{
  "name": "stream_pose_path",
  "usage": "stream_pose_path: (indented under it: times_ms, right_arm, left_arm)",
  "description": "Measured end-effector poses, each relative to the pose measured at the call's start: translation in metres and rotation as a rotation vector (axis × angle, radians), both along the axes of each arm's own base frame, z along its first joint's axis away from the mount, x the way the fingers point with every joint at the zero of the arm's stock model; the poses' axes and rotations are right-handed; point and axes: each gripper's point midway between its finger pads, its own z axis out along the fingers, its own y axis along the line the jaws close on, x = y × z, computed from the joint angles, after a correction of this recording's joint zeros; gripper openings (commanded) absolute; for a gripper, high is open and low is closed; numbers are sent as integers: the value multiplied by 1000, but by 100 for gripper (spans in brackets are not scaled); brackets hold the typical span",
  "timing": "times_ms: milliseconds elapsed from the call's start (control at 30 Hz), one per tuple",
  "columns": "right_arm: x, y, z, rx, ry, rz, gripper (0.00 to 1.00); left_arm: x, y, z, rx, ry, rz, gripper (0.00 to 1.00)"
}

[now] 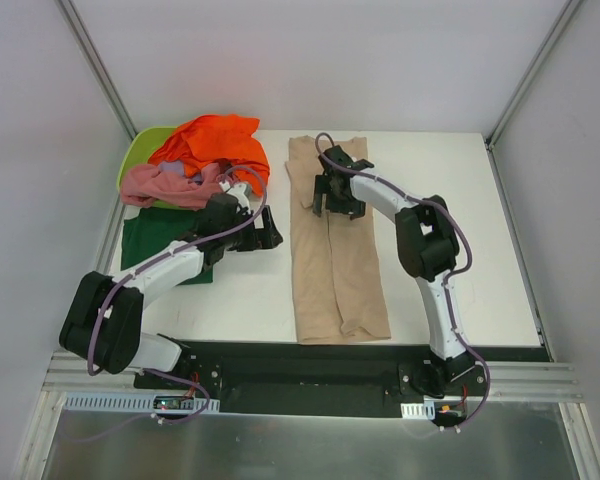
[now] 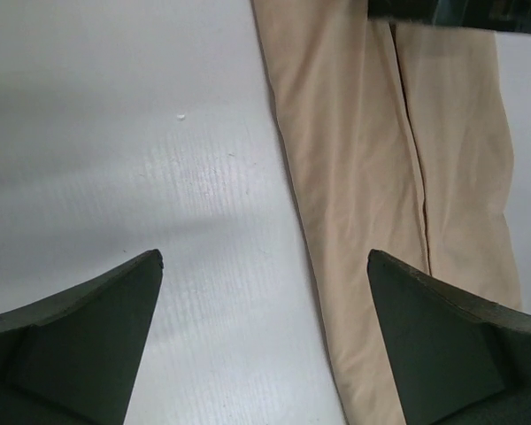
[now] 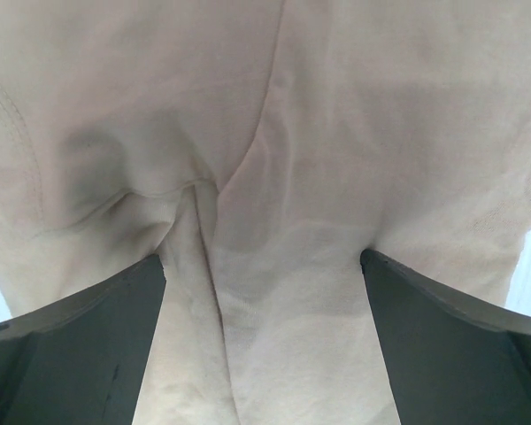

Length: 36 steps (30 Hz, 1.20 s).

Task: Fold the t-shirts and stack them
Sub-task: Grab the bottom of the folded rectangular tshirt with both arms

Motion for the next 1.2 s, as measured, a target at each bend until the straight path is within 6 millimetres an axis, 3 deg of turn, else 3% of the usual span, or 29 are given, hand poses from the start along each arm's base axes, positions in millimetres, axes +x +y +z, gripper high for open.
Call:
stream_pose_path:
  times_ms: [200,433,567,733,833,933,1100,1200]
  right_arm:
    - [35,3,5,56,-40,-78,96]
    - [31,3,12,75,-57,-71,96]
    - [4,-15,43,34,-104,-15,96]
    - [-57,-54,124,91,-312,-5,96]
    - [-100,-82,147,153,-427,-27,96]
    - [-127,-101,133,173,-449,-65,96]
    - [-168,-124,62,115,-307,-104,96]
    - [-179,-130,52,102,-284,-108,96]
  left_arm:
    - [-8,-21,-5,-81,45,-93,99]
    - [-27,-47,1,-233,105,-181,97]
    - [-64,-57,-17,-222,188,-209,97]
    - [-122,-77,-23,-200,251,-281,92]
    - [-145,-85,-28,-190,285,-292,84]
    - [-163,-92,-36,-170,329,-299,72]
    - [-177,-95,-51,-136,398,-276,63]
    - [-182,-93,-59,-112,432,-255,61]
